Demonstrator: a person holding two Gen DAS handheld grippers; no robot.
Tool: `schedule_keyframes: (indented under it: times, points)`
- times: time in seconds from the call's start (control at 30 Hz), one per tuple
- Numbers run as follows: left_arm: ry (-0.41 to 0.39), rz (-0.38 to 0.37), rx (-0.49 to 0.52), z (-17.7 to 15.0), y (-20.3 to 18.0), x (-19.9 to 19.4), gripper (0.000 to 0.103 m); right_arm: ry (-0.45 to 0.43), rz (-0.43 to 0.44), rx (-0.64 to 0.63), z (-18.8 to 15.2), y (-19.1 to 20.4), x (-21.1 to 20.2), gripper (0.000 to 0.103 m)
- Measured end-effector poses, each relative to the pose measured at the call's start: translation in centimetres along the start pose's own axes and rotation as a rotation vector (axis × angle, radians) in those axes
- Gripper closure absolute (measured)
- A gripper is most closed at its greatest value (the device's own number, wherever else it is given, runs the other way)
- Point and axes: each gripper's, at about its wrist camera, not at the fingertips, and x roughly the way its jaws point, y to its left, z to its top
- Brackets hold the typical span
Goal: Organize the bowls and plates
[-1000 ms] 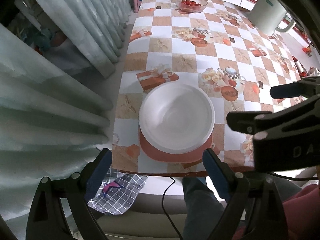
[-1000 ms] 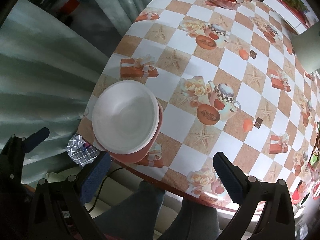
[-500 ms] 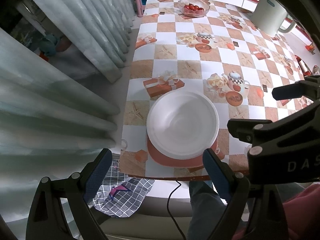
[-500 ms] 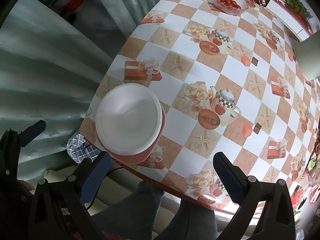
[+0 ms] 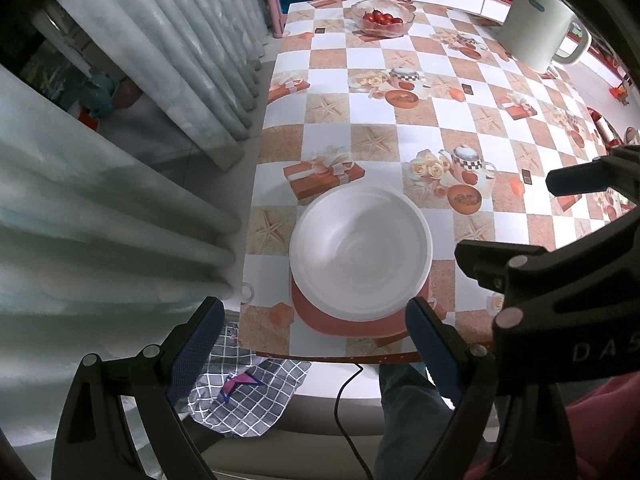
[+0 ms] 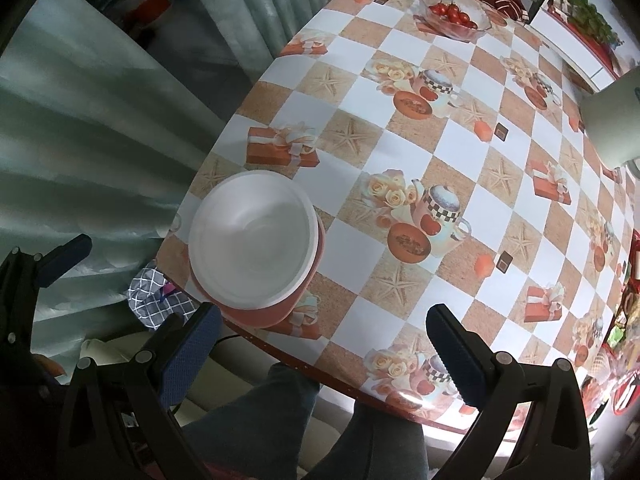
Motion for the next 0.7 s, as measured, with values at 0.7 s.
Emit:
schedule_keyframes:
  times: [0.7]
  points:
    - [0.003,0.002,0.008,-0.28,0.27,0.21,0.009,0.019,0.006,-0.03,0.02,0.64,0.4,0.0]
